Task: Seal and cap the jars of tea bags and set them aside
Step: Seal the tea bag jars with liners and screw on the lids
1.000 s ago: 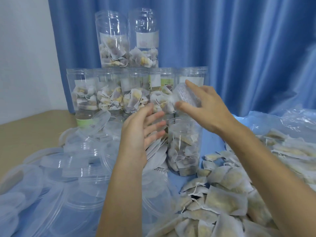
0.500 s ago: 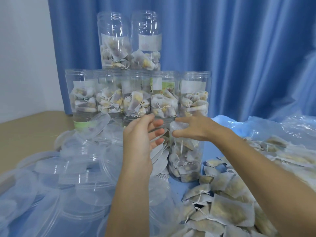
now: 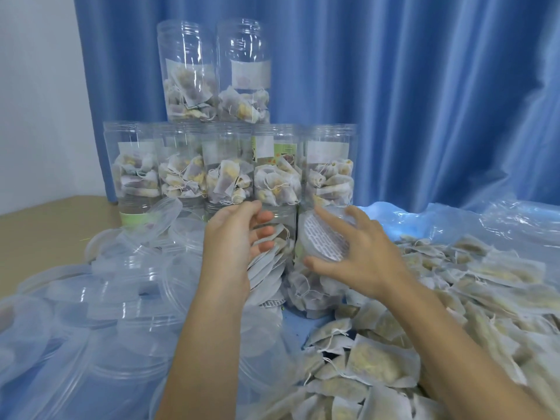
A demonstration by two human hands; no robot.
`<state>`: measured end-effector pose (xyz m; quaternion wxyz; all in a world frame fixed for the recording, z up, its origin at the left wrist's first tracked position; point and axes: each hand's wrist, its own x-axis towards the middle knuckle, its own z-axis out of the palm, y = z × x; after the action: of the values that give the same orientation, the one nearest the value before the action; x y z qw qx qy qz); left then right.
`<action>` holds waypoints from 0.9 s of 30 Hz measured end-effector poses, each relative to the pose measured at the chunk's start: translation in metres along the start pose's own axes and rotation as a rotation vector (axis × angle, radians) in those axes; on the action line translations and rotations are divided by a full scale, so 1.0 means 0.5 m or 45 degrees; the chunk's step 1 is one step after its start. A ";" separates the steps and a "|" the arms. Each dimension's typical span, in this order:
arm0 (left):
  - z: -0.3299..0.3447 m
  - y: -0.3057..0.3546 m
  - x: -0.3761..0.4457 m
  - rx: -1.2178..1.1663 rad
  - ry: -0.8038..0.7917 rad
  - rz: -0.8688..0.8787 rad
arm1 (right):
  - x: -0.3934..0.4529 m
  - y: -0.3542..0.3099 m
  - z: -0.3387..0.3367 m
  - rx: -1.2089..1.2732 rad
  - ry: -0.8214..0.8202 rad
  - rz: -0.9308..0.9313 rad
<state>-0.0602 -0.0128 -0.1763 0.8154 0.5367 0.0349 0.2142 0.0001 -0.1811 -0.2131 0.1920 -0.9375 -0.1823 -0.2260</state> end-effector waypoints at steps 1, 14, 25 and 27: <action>0.001 -0.002 0.001 0.033 0.001 0.019 | -0.007 0.003 -0.009 0.012 0.038 -0.014; -0.005 -0.013 0.006 0.028 -0.198 0.008 | -0.019 -0.044 -0.074 1.540 0.354 0.008; -0.086 0.007 0.030 0.057 -0.075 0.115 | -0.024 -0.020 -0.074 1.106 -0.101 -0.202; -0.086 0.008 0.029 0.050 -0.091 0.137 | -0.022 -0.020 -0.073 1.173 -0.065 -0.087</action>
<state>-0.0606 0.0312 -0.1883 0.7926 0.5611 -0.0188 0.2379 -0.0264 -0.1912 -0.1858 0.5764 -0.7532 -0.2991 -0.1047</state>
